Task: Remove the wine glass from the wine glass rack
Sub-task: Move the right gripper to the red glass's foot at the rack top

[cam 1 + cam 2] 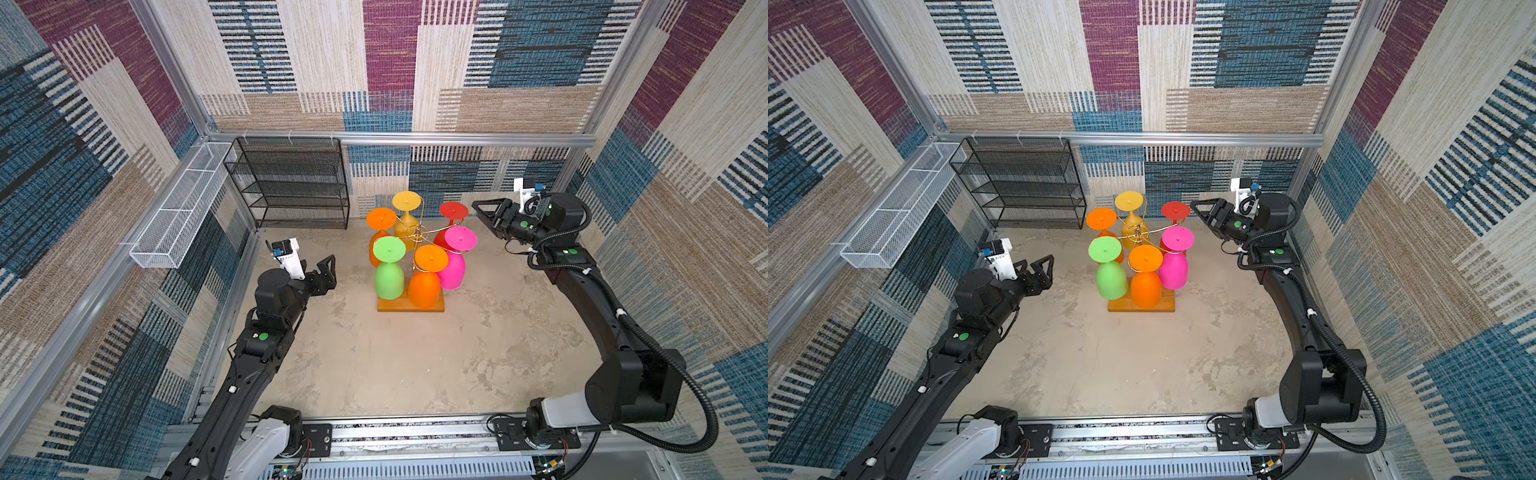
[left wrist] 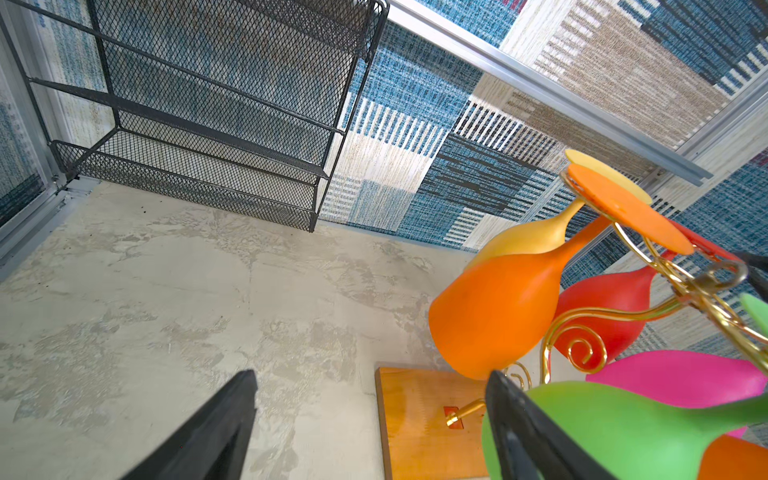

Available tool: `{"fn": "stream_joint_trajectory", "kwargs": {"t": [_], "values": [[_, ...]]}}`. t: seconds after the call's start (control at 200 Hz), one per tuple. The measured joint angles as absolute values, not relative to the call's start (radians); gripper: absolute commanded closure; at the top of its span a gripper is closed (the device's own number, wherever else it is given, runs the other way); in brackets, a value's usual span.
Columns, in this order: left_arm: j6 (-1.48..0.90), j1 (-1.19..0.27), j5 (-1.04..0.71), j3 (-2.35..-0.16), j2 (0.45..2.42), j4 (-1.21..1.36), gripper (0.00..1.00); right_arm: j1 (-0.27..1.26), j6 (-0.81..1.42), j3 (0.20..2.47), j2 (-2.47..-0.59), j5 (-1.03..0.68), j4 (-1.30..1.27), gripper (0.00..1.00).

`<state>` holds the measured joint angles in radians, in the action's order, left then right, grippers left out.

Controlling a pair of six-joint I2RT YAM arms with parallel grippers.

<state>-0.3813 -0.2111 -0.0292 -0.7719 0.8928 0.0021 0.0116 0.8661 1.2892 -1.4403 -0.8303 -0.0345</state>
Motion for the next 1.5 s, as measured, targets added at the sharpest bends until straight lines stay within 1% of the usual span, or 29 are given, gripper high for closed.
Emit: {"fn": "stream_joint_trajectory", "kwargs": {"t": [0.155, 0.26, 0.631, 0.811, 1.067, 1.252, 1.502], "values": [[-0.381, -0.211, -0.029, -0.772, 0.893, 0.002, 0.12, 0.012, 0.900, 1.287, -1.453, -0.830, -0.063, 0.35], [-0.382, -0.212, -0.030, -0.768, 0.895, 0.003, 0.12, 0.012, 0.912, 1.288, -1.467, -0.830, -0.071, 0.40], [-0.382, -0.212, -0.032, -0.767, 0.906, 0.003, 0.11, 0.012, 0.931, 1.295, -1.511, -0.830, -0.085, 0.43], [-0.382, -0.212, -0.032, -0.764, 0.907, 0.004, 0.12, 0.025, 0.934, 1.314, -1.532, -0.828, -0.089, 0.49], [-0.382, -0.212, -0.032, -0.761, 0.905, 0.004, 0.12, 0.056, 0.934, 1.346, -1.562, -0.829, -0.091, 0.53], [-0.382, -0.212, -0.031, -0.754, 0.903, 0.006, 0.12, 0.065, 0.929, 1.364, -1.571, -0.827, -0.088, 0.61], [-0.382, -0.212, -0.031, -0.751, 0.900, 0.010, 0.12, 0.068, 0.917, 1.373, -1.578, -0.826, -0.062, 0.76]]}}
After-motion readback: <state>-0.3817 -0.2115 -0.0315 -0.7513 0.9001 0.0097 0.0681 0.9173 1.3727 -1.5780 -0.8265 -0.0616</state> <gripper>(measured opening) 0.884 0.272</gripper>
